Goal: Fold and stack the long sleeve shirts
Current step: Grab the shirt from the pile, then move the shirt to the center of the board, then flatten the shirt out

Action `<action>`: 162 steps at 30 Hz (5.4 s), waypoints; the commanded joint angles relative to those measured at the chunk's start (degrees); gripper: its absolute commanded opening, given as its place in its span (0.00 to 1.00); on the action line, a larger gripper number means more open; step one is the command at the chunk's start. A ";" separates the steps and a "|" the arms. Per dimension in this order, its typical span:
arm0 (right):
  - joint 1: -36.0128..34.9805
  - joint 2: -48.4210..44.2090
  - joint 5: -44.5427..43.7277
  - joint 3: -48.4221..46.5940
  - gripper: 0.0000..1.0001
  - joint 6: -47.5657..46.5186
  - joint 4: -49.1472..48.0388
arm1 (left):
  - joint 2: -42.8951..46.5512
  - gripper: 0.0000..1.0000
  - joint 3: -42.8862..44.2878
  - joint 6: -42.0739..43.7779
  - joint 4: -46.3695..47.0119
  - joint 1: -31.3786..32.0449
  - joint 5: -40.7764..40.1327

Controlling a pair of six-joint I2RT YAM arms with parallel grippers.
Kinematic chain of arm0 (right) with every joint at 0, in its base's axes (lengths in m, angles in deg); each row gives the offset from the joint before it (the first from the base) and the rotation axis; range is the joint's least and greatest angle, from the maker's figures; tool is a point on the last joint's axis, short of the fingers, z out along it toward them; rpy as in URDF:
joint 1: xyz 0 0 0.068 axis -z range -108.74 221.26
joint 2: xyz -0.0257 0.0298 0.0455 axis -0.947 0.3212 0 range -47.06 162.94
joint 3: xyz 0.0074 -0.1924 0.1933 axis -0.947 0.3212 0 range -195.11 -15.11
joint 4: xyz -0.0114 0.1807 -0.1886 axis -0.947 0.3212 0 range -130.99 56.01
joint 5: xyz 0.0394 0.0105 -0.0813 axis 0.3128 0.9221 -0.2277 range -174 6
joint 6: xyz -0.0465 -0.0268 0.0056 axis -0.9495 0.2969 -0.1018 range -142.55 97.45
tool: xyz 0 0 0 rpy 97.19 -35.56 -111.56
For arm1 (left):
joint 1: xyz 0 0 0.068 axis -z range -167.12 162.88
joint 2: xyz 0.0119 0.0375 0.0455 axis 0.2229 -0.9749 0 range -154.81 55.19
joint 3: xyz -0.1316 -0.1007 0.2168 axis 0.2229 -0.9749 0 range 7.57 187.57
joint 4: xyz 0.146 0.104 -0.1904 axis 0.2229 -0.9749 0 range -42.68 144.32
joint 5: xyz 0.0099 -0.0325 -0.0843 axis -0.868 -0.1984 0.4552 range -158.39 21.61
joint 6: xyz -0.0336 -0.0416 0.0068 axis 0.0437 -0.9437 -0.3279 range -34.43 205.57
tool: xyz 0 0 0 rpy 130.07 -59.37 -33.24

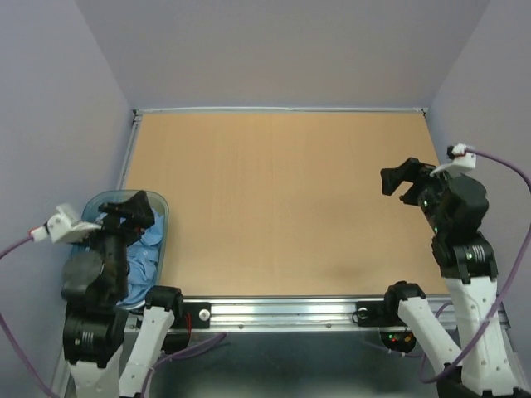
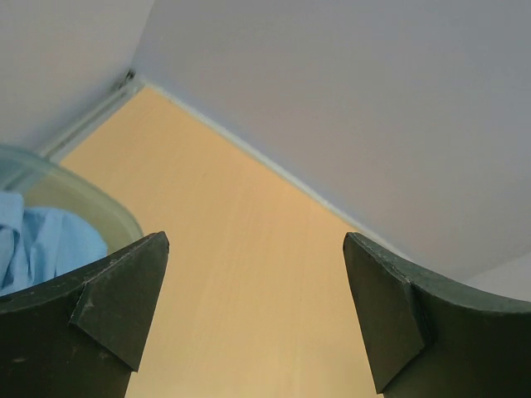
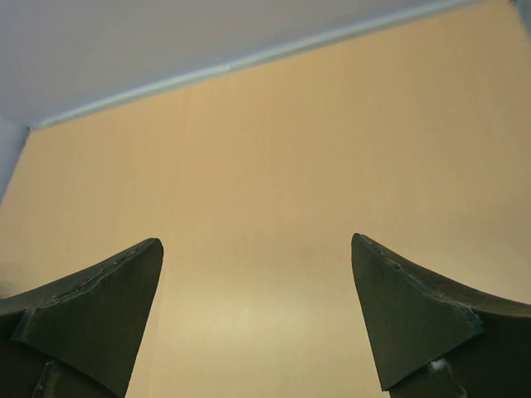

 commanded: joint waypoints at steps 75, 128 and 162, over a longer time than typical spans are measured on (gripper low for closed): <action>-0.23 12.69 16.71 -1.43 1.00 2.08 8.08 | -70.66 0.00 74.35 11.92 12.24 33.38 -5.94; -2.34 32.45 22.69 3.32 1.00 8.41 -1.06 | -40.96 0.85 -21.97 -7.66 21.76 16.27 -7.09; -31.17 44.33 -2.07 -6.24 0.01 6.41 -2.66 | -32.53 0.88 -21.46 -0.63 15.43 -2.19 -0.24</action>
